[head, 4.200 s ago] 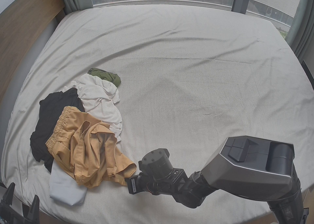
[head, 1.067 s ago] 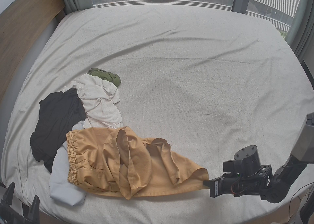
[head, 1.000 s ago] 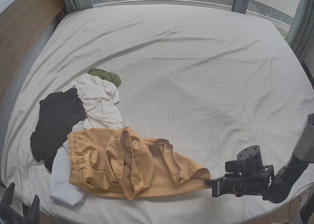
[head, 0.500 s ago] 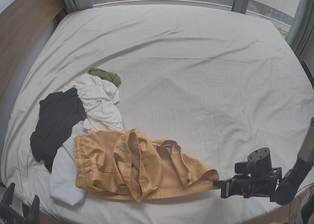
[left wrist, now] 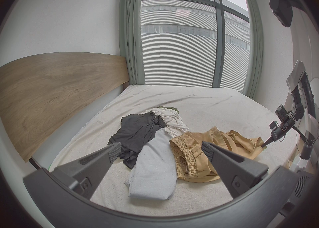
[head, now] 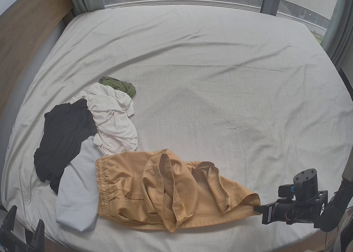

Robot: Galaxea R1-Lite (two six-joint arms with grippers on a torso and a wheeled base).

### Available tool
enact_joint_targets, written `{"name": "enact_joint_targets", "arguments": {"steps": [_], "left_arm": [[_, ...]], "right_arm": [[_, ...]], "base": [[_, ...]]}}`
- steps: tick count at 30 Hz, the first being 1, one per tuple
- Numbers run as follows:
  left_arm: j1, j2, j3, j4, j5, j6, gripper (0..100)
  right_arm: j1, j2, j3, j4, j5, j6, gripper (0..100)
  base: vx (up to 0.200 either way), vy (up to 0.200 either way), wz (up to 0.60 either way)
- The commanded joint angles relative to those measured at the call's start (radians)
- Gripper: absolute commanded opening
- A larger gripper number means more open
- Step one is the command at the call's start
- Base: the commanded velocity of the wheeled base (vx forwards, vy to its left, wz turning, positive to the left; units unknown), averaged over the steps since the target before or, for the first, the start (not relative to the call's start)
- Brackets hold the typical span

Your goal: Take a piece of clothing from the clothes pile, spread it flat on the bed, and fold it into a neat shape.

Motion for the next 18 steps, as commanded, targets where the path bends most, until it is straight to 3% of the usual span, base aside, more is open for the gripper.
{"name": "enact_joint_targets", "arguments": {"steps": [1,18], "left_arm": [[0.001,-0.015,0.018,0.0,0.0,-0.001,100],[0.001,-0.015,0.018,0.0,0.0,-0.001,100]], "right_arm": [[-0.014,0.003,0.031,-0.005,0.002,0.0,0],[-0.112,-0.008,0.046,0.027,-0.003,0.0,0]], "base": [[0.0,0.0,0.0],[0.0,0.0,0.0]]}}
